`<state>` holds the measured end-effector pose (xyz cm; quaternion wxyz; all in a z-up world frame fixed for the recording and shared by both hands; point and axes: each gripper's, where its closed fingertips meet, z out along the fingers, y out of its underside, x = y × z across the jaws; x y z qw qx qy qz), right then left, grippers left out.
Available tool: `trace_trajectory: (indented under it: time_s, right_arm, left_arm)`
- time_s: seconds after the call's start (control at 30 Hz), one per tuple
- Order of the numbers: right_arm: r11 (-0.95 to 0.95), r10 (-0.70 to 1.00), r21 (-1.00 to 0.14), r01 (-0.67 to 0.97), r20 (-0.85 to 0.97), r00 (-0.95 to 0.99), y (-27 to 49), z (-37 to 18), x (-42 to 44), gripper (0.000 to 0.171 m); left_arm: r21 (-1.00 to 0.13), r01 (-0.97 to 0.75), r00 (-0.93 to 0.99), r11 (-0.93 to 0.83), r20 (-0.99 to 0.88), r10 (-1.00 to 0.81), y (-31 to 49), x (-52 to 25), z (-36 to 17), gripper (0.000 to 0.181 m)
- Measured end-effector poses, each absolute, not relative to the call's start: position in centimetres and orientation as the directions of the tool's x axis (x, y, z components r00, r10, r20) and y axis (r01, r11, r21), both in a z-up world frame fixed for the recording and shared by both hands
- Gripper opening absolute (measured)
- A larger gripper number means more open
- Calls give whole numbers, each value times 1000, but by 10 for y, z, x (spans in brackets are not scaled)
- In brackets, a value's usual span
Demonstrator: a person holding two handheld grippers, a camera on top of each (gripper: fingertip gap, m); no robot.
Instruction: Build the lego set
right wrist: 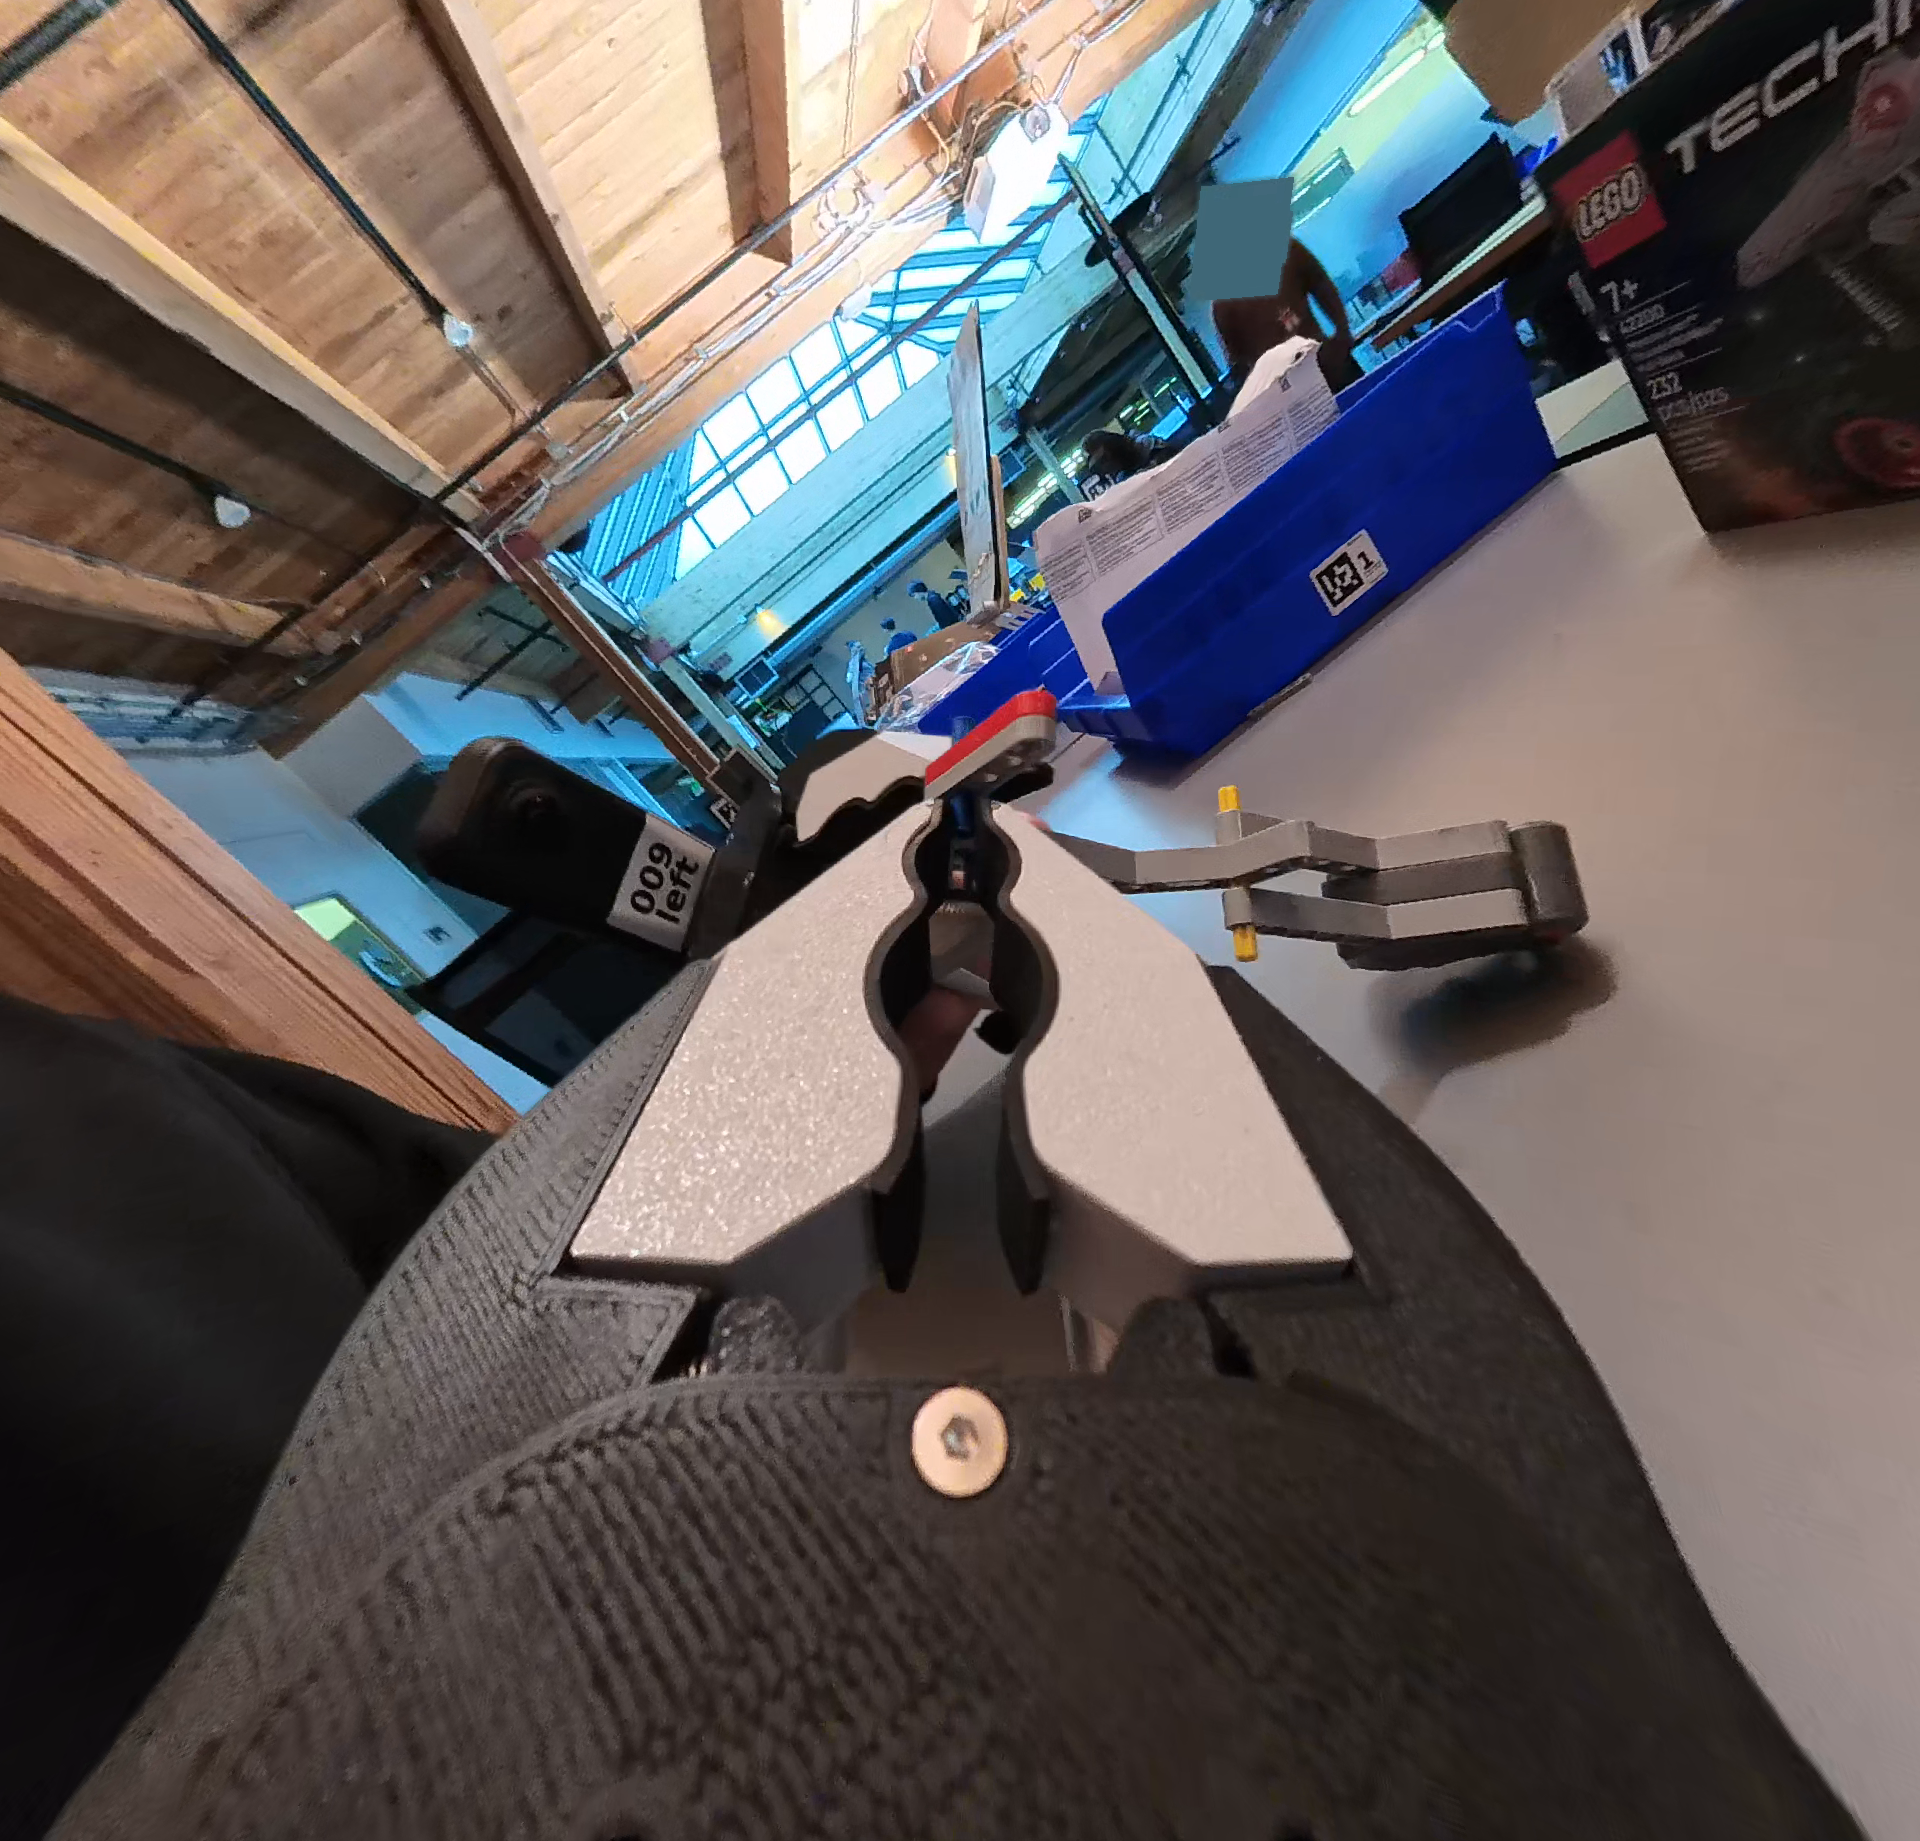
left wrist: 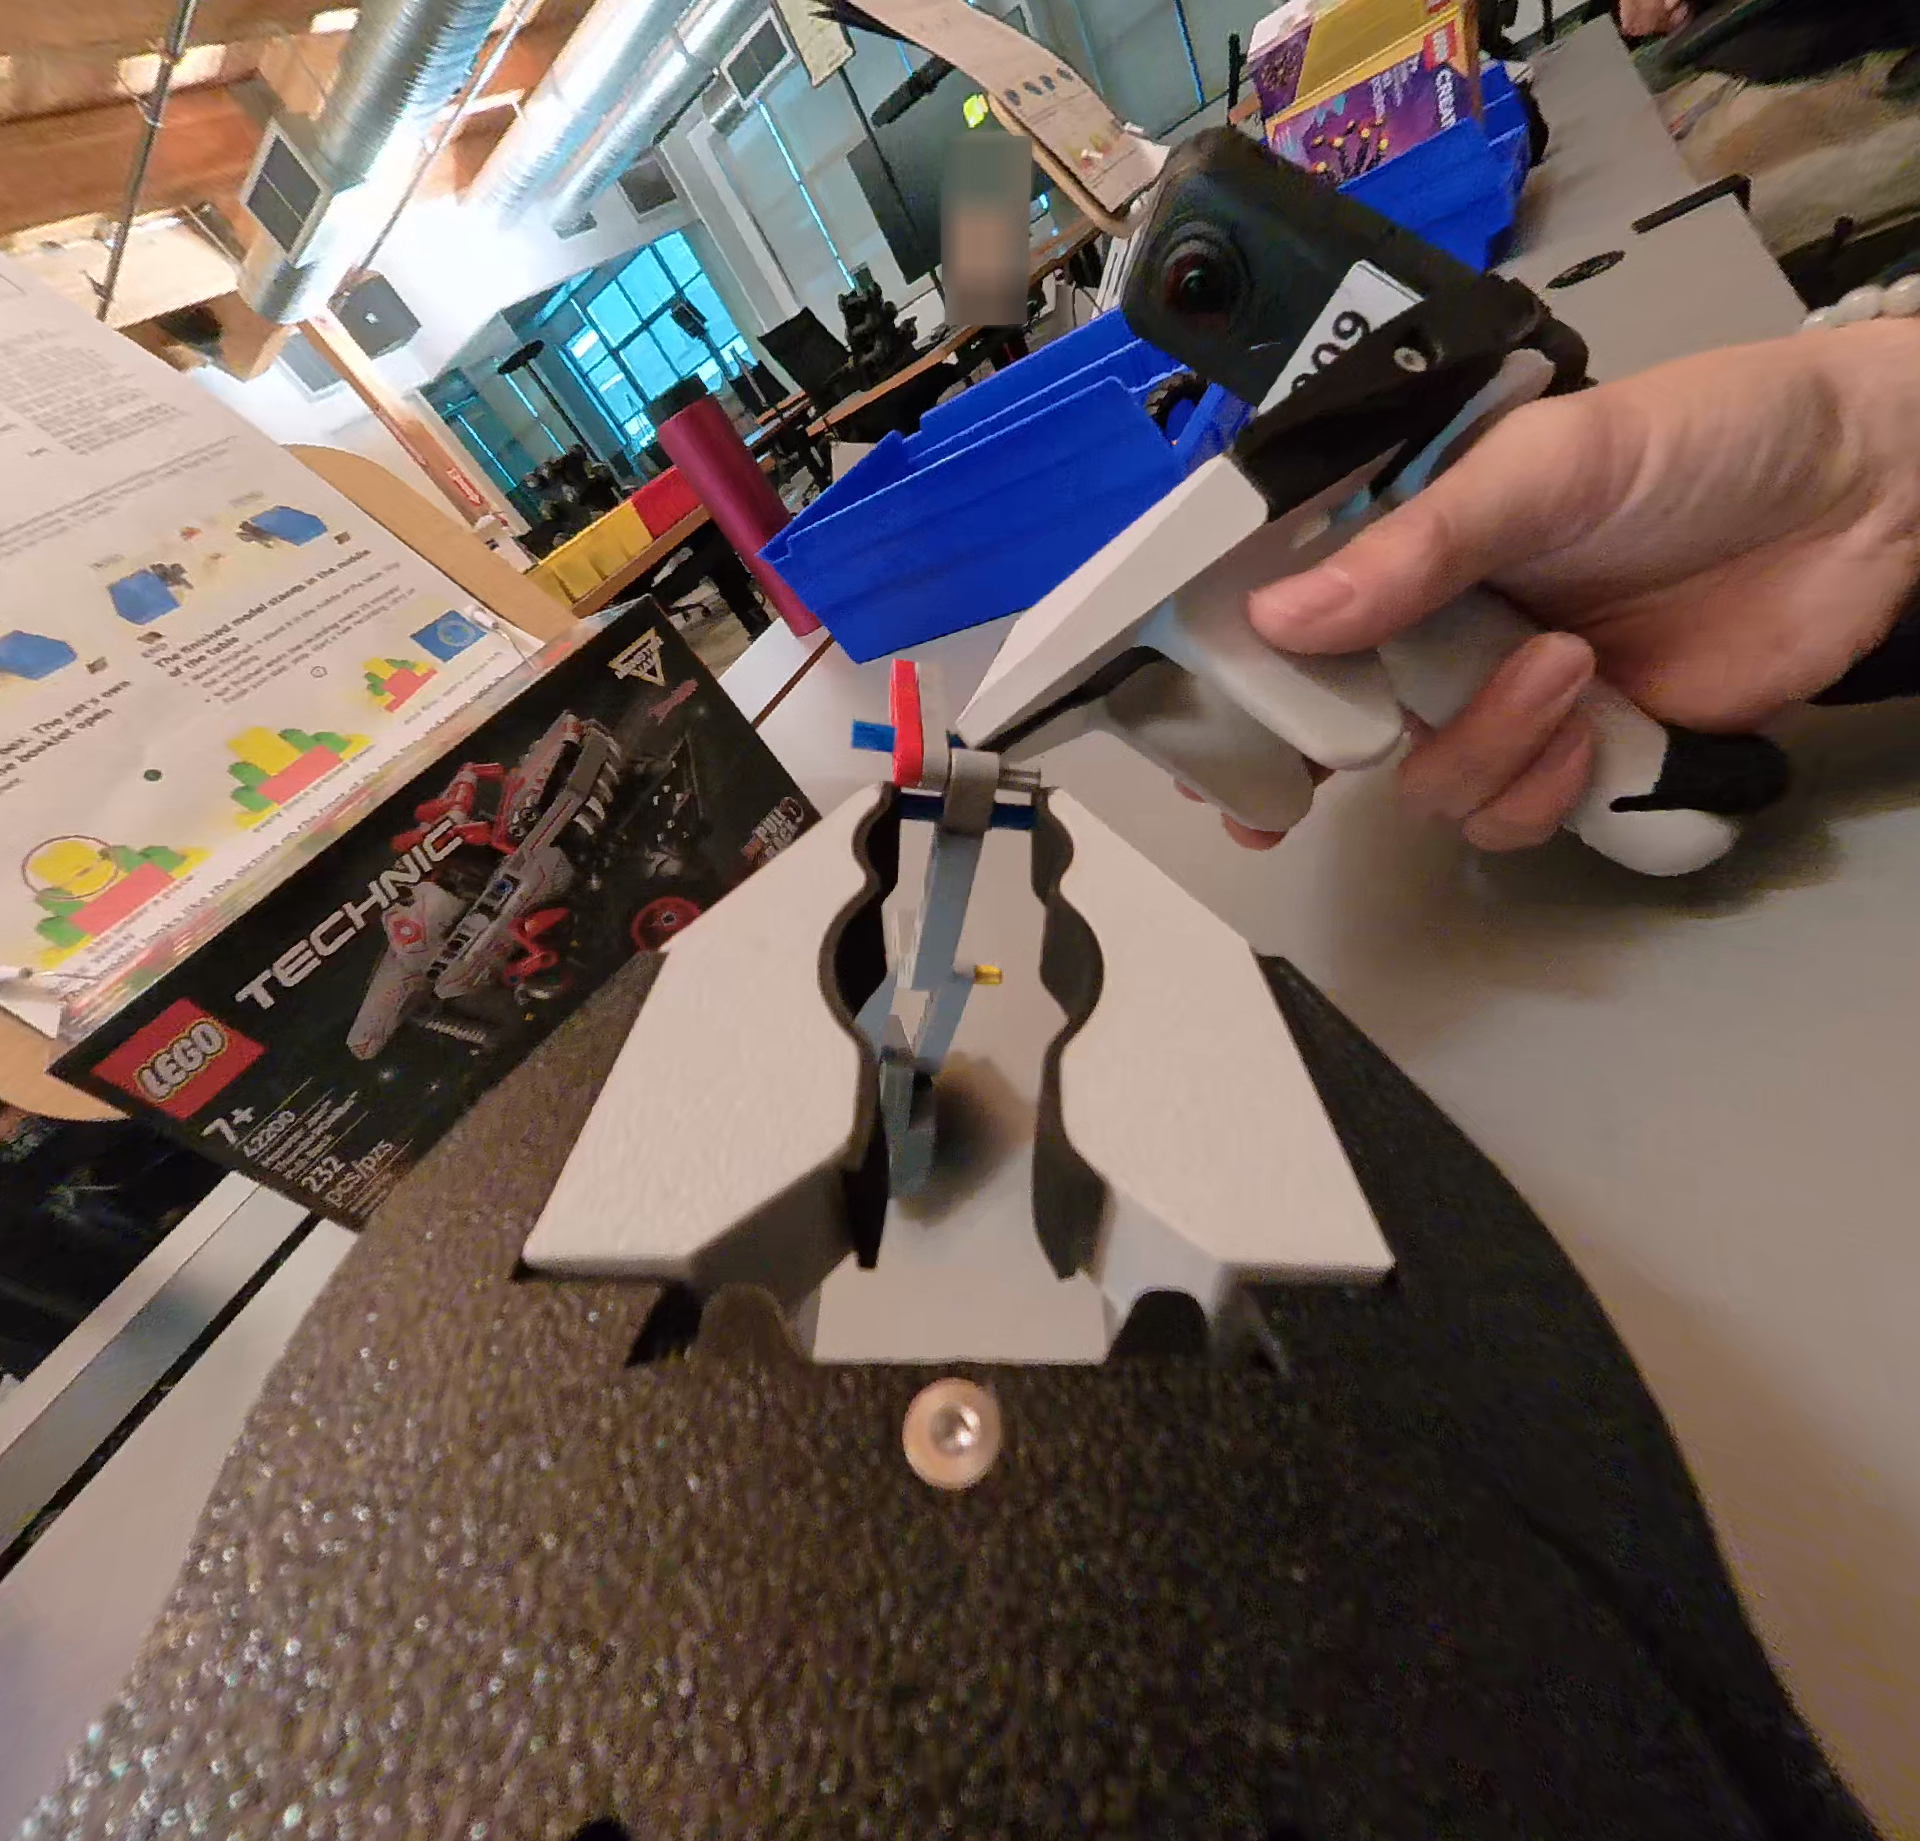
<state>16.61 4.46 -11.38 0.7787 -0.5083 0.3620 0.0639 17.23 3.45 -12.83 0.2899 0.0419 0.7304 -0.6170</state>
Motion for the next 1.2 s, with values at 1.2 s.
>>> trace_trajectory:
  time_s: [1.2]
  right_arm:
    - [271,-241,-847,-458,-520,819,60,-112,157,10]
  left_arm:
    - [-933,358,-917,36,-359,-172,64,170,-116,2]
